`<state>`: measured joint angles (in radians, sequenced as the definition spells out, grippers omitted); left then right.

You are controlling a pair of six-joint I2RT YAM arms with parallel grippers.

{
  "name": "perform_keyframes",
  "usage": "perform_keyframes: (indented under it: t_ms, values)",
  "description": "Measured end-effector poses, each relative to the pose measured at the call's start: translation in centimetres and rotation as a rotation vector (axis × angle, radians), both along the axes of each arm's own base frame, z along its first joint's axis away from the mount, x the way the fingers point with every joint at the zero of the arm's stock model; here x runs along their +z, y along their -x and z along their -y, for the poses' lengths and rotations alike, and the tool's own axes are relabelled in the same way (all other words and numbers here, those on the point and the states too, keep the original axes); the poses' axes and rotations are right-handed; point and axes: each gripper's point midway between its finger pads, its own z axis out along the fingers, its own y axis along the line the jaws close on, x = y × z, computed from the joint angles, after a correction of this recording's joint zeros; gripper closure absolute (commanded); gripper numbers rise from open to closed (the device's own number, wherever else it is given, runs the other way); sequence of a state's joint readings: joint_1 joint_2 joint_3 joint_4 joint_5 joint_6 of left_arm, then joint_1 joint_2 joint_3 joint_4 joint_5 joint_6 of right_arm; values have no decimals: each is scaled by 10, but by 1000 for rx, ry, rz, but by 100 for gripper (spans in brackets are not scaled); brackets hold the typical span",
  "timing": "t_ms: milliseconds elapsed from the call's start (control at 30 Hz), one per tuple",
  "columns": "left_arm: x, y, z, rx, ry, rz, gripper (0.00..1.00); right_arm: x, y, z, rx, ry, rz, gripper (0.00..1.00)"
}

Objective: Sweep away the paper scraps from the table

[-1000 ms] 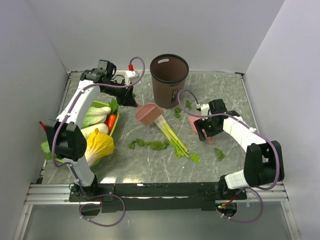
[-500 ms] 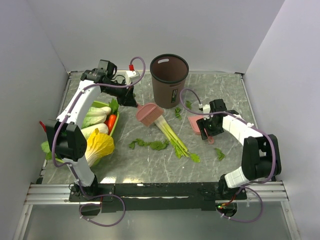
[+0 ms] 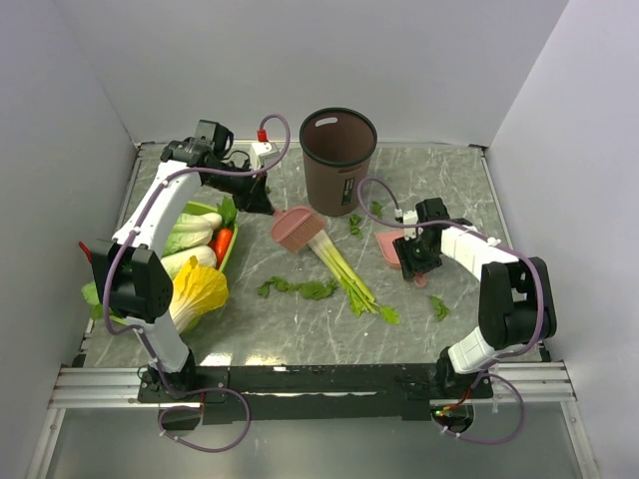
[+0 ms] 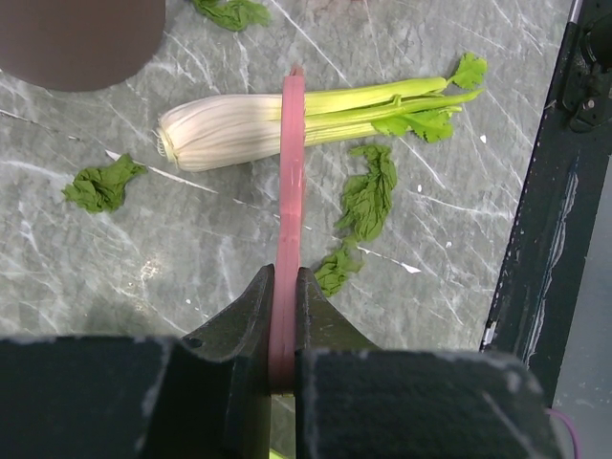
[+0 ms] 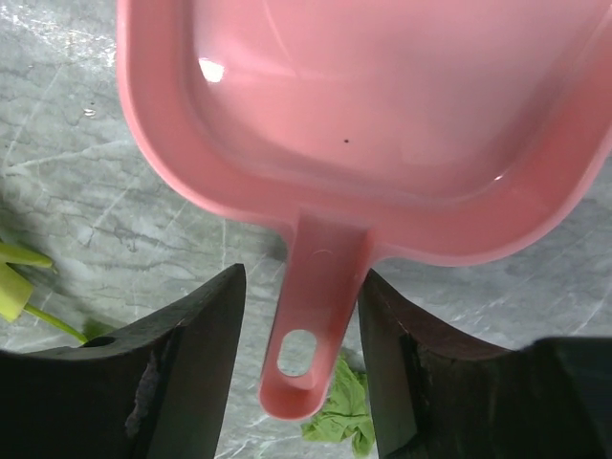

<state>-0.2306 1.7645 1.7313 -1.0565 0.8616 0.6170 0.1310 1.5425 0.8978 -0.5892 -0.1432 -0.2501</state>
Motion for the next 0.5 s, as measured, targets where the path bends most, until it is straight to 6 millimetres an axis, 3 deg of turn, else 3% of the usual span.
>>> perform_keyframes:
  t_ms: [267, 500]
  values:
    - [1, 2, -1, 5, -2, 5, 99, -3, -2, 14, -42, 23, -10, 61]
    - [5, 3, -2, 2, -6, 22, 99, 11, -16, 25, -59, 42, 22, 63]
